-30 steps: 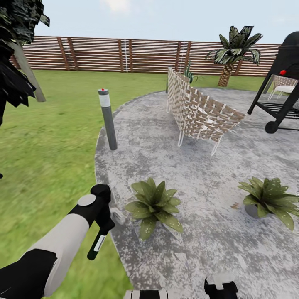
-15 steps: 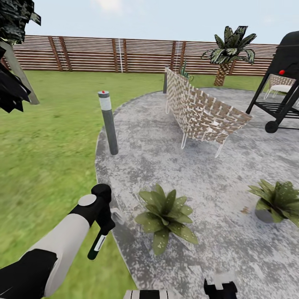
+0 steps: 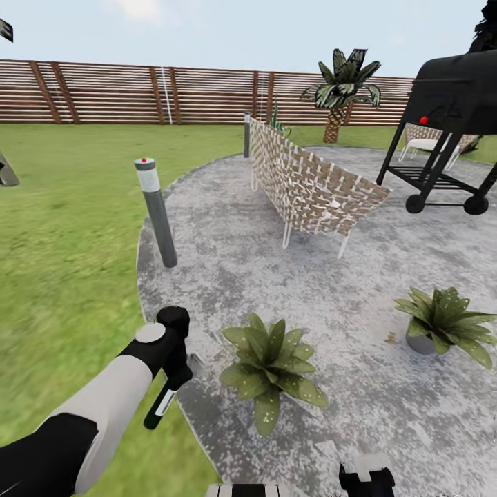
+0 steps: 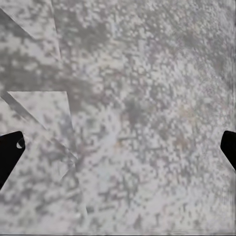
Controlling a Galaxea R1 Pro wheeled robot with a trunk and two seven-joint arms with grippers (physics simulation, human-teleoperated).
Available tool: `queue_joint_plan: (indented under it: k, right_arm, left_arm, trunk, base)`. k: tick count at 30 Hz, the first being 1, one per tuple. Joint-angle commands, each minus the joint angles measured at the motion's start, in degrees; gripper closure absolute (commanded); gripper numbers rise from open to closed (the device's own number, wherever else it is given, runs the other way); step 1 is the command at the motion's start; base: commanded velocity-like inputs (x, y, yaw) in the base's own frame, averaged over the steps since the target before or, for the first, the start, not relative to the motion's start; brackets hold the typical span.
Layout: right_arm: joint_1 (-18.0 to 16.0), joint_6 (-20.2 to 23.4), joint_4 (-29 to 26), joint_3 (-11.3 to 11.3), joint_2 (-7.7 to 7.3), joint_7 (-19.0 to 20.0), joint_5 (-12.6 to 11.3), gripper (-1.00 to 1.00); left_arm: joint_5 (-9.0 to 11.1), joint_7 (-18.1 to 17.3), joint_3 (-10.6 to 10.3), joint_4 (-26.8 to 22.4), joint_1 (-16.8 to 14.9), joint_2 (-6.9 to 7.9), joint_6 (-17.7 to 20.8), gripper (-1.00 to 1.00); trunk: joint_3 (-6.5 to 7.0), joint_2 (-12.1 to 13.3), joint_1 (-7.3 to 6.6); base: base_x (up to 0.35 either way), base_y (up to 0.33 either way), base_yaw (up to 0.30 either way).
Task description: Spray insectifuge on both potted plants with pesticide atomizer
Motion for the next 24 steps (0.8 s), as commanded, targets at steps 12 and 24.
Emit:
queue_joint_plan:
  k: [12, 24]
  right_arm:
    - [-0.04, -0.13, 0.12, -0.33, 0.01, -0.21, 0.56, -1.00]
    - [-0.02, -0.13, 0.12, -0.33, -0.20, -0.28, 0.65, -1.00]
  left_arm:
    - [-0.27, -0.57, -2.96, -0.05, 4.85, 3.79, 0.13, 1.00]
    - [-0.04, -0.57, -2.44, -0.14, 4.98, 3.10, 0.73, 1.00]
  trunk:
    - [0.19, -0.02, -0.01]
    - [0.19, -0.02, -0.01]
  base:
    - [0.001, 0.001, -0.107]
    - [-0.021, 0.000, -0.082]
